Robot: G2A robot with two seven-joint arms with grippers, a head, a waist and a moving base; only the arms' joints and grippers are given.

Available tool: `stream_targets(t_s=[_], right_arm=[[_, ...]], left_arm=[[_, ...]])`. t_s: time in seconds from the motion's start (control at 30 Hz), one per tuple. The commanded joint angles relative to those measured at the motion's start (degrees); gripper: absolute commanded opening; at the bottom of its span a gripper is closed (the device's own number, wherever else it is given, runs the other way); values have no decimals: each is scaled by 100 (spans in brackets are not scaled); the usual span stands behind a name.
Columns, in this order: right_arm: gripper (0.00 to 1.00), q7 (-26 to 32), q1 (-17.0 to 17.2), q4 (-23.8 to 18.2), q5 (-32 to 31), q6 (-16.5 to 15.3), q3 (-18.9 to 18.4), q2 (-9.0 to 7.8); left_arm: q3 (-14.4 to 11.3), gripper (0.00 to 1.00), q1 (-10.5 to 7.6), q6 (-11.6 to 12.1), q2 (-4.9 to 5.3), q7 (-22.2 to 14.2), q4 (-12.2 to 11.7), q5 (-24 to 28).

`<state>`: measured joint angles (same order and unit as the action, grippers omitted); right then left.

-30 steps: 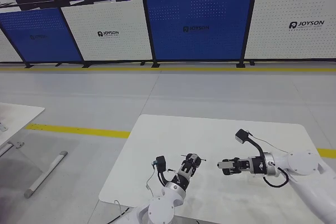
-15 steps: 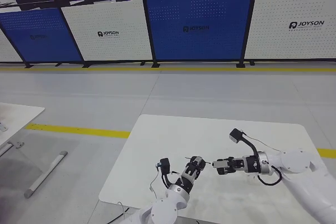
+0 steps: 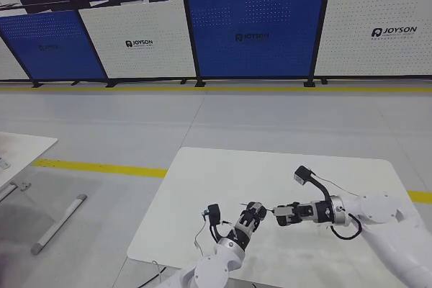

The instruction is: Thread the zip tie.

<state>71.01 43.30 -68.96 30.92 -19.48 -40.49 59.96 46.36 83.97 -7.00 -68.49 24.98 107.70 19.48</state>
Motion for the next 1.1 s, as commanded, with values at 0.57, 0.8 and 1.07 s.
stream_targets(t_s=[0.57,0.8,1.07], right_arm=[[0,374,-111,684,170,0,-45,234],[5,500,-119,768,181,0,-91,295],[37,588,-113,850,162,0,-148,352]], left_arm=[[132,0,203,35,-99,-203,79,-254],[162,0,251,37,-137,-249,80,-349],[193,0,293,32,-182,-295,80,-422]])
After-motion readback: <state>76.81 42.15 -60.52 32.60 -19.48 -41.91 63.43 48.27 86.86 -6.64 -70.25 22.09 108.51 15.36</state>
